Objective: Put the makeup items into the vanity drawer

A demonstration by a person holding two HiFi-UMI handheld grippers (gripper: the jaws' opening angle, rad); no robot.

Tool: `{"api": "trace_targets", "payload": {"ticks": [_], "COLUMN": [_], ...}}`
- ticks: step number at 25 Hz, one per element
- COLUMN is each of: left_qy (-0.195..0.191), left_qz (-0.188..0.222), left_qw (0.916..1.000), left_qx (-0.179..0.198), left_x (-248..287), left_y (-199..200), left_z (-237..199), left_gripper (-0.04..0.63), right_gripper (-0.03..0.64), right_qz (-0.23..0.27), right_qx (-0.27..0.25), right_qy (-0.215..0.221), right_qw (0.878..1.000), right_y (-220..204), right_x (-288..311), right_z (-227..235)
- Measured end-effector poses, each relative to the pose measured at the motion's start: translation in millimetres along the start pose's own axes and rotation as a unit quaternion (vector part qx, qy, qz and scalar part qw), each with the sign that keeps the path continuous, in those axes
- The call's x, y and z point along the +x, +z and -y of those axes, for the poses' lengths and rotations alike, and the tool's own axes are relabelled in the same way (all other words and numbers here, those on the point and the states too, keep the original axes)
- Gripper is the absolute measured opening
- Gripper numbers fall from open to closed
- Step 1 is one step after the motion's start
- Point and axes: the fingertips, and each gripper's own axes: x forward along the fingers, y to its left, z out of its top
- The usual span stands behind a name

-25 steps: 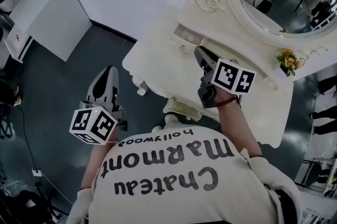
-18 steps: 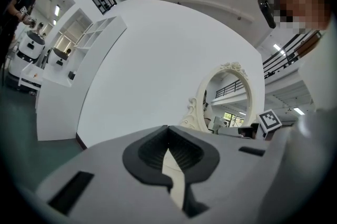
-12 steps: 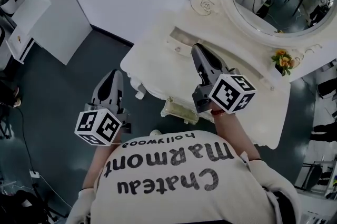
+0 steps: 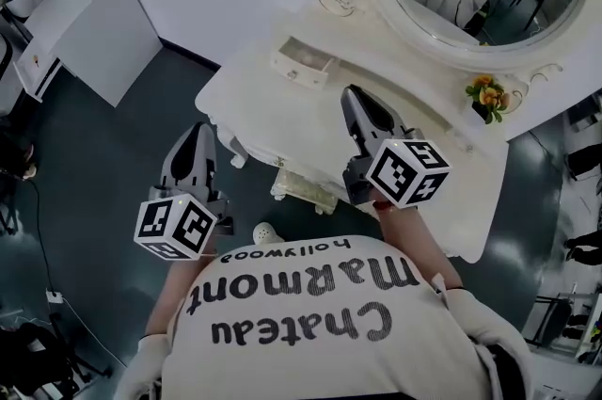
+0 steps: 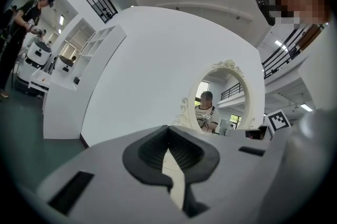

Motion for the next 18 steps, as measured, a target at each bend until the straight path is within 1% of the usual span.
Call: {"api": "trace_targets", "payload": {"ticks": [4, 8, 18], "left_qy": [0.001, 0.004, 0.025], "left_qz": [-0.008, -0.013, -0.004], "left_qw": [1.0000, 0.9999, 0.9997], "left_qx": [0.000, 0.001, 0.002], "left_x": [-11.7, -25.9, -67.1], "left_y": [-15.5, -28.6, -50.4], "left_z": [31.9, 58.2, 98.8], "left_gripper": [0.008, 0.008, 0.008], "right_gripper": [0.046, 0.046, 0.046], "right_qz": [-0.027, -0.040, -0.053], "right_qx": [-0.010, -0.011, -0.024], "right_qy": [-0.008, -0.014, 0.011], "right_qw": [1.000, 0.999, 0.998], "right_y": [-12.2, -21.1, -34.8], "right_x": [-32.8, -62.0, -110.9], "right_z": [17.8, 32.0, 34.8]}}
